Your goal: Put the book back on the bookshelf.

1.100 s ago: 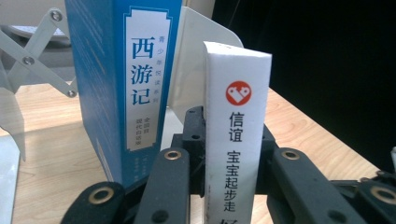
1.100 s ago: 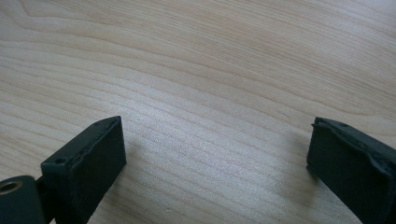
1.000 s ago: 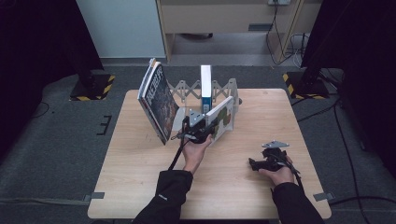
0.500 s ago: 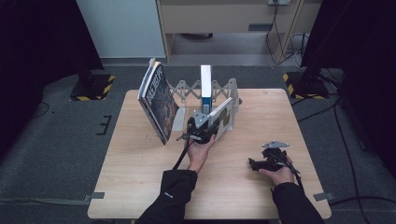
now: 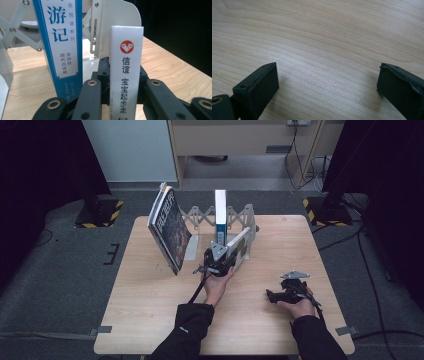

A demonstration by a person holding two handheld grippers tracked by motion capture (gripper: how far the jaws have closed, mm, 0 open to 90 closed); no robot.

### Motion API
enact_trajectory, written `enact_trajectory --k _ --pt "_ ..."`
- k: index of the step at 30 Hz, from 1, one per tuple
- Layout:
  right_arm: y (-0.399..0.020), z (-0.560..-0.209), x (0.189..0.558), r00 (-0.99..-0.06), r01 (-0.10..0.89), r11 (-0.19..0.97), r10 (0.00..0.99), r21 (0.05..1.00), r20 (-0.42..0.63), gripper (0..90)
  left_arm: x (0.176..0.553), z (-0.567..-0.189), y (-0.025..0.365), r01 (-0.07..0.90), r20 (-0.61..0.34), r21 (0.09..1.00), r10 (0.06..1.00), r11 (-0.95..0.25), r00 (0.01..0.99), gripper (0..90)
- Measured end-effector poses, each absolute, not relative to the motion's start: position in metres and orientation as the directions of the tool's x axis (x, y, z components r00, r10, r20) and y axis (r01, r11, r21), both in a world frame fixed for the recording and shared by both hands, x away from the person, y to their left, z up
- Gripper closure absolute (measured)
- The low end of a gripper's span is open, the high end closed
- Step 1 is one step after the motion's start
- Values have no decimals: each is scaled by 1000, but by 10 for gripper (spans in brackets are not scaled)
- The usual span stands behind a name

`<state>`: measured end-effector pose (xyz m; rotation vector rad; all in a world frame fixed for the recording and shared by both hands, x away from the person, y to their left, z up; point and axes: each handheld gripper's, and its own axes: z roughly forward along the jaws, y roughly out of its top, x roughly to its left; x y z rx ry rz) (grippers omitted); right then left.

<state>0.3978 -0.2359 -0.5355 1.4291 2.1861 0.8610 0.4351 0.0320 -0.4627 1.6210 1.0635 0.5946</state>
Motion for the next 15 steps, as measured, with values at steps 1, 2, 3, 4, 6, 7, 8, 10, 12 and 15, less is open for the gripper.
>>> enact_trajectory --k 1,2,3,4,6,7,8,10,12,15 --pt "-236 -536 398 -405 675 292 914 678 9 39 434 -464 32 339 -132 940 868 -44 479 739" --pt "-236 -536 398 -405 675 292 914 678 9 38 433 -465 33 337 -132 940 868 -42 478 738" --pt "-236 -536 398 -403 673 291 915 680 8 37 432 -466 33 336 -128 941 870 -45 475 738" --pt "-236 -536 398 -403 674 290 915 680 8 37 431 -467 34 338 -129 940 871 -45 474 737" --pt "-236 -536 398 -403 673 290 915 680 8 37 430 -468 35 348 -141 937 870 -37 473 736" --pt "-236 -536 398 -405 672 293 914 680 7 37 429 -469 36 351 -142 936 871 -38 471 736" --pt "-236 -536 398 -405 672 293 914 681 7 36 428 -470 37 355 -141 934 870 -42 473 736" --pt "-236 -536 398 -405 672 292 914 681 7 36 425 -472 39 361 -141 931 868 -48 477 735" --pt "-236 -536 398 -405 671 293 914 682 6 35 422 -475 40 366 -134 929 868 -58 478 736" --pt "-236 -536 397 -404 670 292 915 682 5 35 418 -479 42 367 -126 928 872 -65 473 736"
